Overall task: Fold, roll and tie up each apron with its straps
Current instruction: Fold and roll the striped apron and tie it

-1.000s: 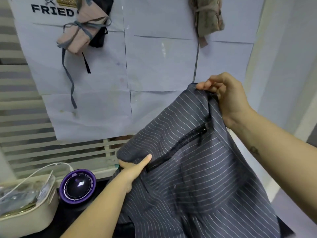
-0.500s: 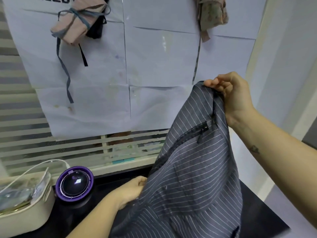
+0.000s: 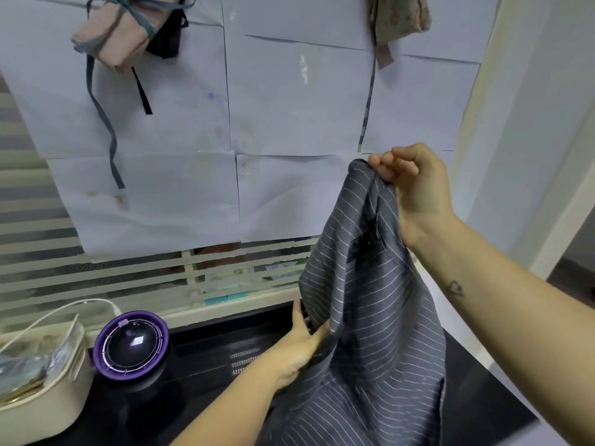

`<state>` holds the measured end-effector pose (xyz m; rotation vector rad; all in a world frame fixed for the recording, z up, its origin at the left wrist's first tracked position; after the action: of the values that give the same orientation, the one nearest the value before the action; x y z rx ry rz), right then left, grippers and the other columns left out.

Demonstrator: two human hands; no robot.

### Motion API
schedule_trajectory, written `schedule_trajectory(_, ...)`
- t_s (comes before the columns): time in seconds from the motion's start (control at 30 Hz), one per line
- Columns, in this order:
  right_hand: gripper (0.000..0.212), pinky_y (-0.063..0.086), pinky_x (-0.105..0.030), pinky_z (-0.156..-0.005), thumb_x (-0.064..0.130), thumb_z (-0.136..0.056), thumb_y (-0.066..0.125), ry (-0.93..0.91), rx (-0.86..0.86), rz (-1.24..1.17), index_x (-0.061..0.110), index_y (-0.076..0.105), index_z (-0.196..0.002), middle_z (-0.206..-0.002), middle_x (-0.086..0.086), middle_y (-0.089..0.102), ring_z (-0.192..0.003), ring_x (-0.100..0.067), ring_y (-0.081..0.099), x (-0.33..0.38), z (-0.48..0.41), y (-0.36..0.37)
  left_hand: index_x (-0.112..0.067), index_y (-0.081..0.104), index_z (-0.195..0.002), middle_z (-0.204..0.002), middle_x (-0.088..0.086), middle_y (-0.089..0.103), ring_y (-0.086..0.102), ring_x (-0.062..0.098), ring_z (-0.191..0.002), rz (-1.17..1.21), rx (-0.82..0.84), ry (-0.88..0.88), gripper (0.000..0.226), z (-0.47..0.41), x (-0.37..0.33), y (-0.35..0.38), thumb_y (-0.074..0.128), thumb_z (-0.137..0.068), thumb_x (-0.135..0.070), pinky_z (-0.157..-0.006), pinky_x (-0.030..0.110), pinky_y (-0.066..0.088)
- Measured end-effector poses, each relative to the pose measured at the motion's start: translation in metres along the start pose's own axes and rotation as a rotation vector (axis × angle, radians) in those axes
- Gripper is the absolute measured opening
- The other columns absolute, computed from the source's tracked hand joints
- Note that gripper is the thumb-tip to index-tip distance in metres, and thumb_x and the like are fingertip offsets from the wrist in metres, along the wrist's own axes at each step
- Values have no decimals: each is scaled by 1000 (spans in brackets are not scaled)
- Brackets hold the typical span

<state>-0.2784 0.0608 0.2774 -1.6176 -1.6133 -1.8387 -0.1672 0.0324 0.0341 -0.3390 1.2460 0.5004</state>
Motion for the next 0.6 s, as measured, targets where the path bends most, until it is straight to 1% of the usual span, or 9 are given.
schedule_trajectory(0.07,27,51,-18,-61,16,-89,43,-38,-37,-5,12,50,-63,-61,0,65,-55,-8,62,9,-2,-7,-42,-24,-144,-157,6,24,42,26,-132,53,-53,-44,124,-8,6,-10,67,-63,-65,-109,44,37)
schedule_trajectory(0.13,26,49,-21,-69,16,-87,45,-37,-25,-68,12,52,-62,-63,-1,64,-59,-9,62,14,-5,-10,-36,-11,-151,-154,11,30,43,30,-130,127,-69,-103,120,-10,9,-12,58,-58,-67,-100,42,43)
schedule_trajectory(0.17,24,49,-22,-71,15,-84,47,-16,-9,-117,12,53,-61,-64,-1,64,-60,-10,61,14,-8,-11,-34,-1,-153,-152,12,33,43,32,-130,152,-83,-136,119,-10,10,-12,55,-55,-73,-95,40,44)
schedule_trajectory(0.27,15,51,-22,-64,15,-66,54,58,33,-249,11,55,-52,-61,-2,62,-57,-12,57,10,-8,-9,-35,13,-152,-149,11,40,44,31,-129,125,-78,-158,139,-26,14,-15,48,-34,-98,-103,42,39)
schedule_trajectory(0.33,14,50,-21,-63,16,-64,55,84,57,-273,11,56,-51,-61,-2,61,-58,-13,56,8,-7,-7,-34,24,-150,-142,7,49,50,28,-124,90,-73,-162,138,-31,13,-17,51,-31,-99,-101,40,41)
schedule_trajectory(0.37,14,50,-21,-64,16,-65,55,90,63,-272,11,55,-52,-61,-1,61,-58,-13,56,9,-6,-8,-30,33,-147,-132,5,58,56,24,-116,67,-59,-148,122,-30,8,-13,56,-44,-93,-97,37,44)
schedule_trajectory(0.43,14,50,-22,-63,16,-69,54,81,49,-242,11,54,-56,-62,-1,61,-57,-12,57,13,-8,-13,-17,57,-128,-99,1,73,66,17,-93,6,-71,-81,72,-27,-3,-11,60,-74,-64,-82,29,51)
schedule_trajectory(0.5,21,51,-22,-63,16,-81,51,33,-9,-151,12,54,-60,-65,-1,63,-56,-12,60,22,-13,-27,-15,67,-108,-87,0,75,70,17,-84,-28,-120,-16,36,-24,-11,-21,59,-88,-43,-75,27,53)
schedule_trajectory(0.6,28,51,-20,-70,18,-89,52,-172,-204,301,14,62,-63,-69,2,70,-67,-10,66,45,-22,-66,-14,61,-112,-94,3,74,71,16,-85,-10,-314,114,29,-9,-39,-80,60,-89,-32,-72,29,55)
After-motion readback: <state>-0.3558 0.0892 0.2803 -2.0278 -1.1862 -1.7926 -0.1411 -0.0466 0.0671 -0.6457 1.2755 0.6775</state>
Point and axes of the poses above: each hand's wrist, its own z-axis away from the middle knuckle, its own y-axis out of the palm, x = y × z, the point moved 9 cm from there along -z, towards the middle knuckle
